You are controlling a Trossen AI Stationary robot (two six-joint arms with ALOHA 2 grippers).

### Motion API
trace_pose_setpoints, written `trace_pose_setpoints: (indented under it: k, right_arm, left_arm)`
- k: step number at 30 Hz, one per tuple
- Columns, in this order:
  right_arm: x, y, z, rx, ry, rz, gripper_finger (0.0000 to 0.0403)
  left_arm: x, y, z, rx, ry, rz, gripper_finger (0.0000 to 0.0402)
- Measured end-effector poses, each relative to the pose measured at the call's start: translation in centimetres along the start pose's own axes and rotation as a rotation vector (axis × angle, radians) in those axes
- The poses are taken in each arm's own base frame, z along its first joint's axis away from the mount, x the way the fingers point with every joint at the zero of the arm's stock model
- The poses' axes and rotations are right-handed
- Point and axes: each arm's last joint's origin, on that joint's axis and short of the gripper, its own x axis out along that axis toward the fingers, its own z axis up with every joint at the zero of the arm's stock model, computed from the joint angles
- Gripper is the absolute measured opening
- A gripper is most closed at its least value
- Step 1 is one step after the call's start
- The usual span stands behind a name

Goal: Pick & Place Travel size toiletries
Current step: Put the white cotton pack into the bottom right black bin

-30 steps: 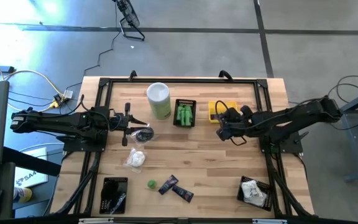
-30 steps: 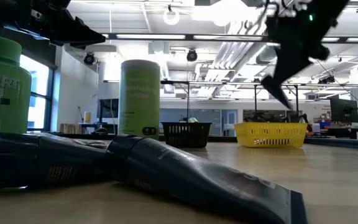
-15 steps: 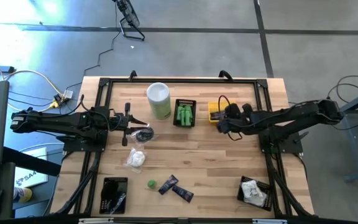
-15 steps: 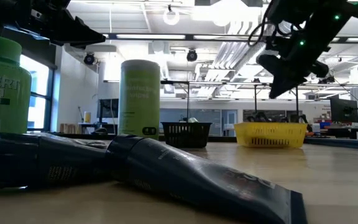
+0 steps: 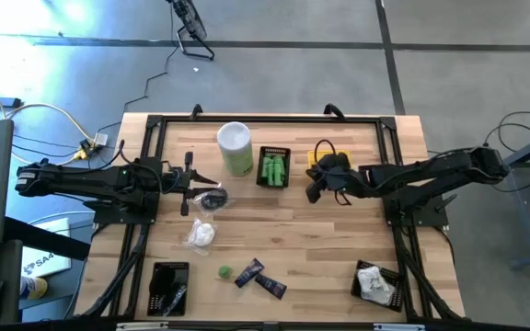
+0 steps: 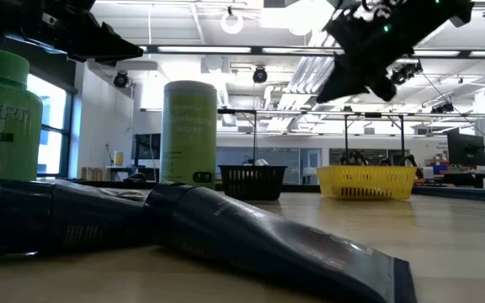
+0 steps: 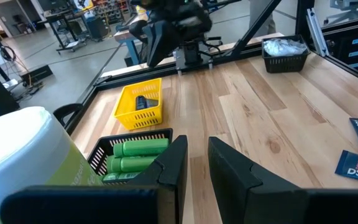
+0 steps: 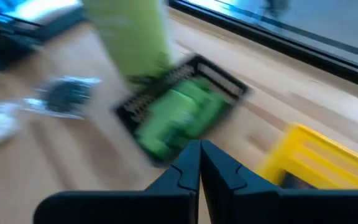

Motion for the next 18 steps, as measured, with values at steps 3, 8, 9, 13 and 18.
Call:
trace_pose_setpoints:
  k: [3, 8, 9, 13, 18]
  right_arm:
    - [-0.2, 0.9, 0.5, 0.003, -0.04, 0.099, 0.0003]
    - [-0.8, 2.1, 1.0, 0.03, -0.115, 0.184, 0.0003]
    - [-0.8, 2.3, 1.0, 0.035, -0.125, 0.196, 0.0003]
    - [-0.6, 3.1, 0.6, 0.036, -0.137, 0.227, 0.0003]
    - [-0.3, 4.1, -0.1, 0.033, -0.132, 0.258, 0.0003]
  left_arm:
    - [0.0, 0.0, 0.0, 0.0, 0.0, 0.0, 0.0061]
    - [0.0, 0.0, 0.0, 0.0, -0.001, 0.0, 0.0061]
    - [0.0, 0.0, 0.1, 0.0, -0.002, 0.0, 0.0061]
    - [0.0, 0.0, 0.0, 0.0, -0.001, 0.0, 0.0061]
    - [0.0, 0.0, 0.1, 0.0, -0.001, 0.0, 0.0061]
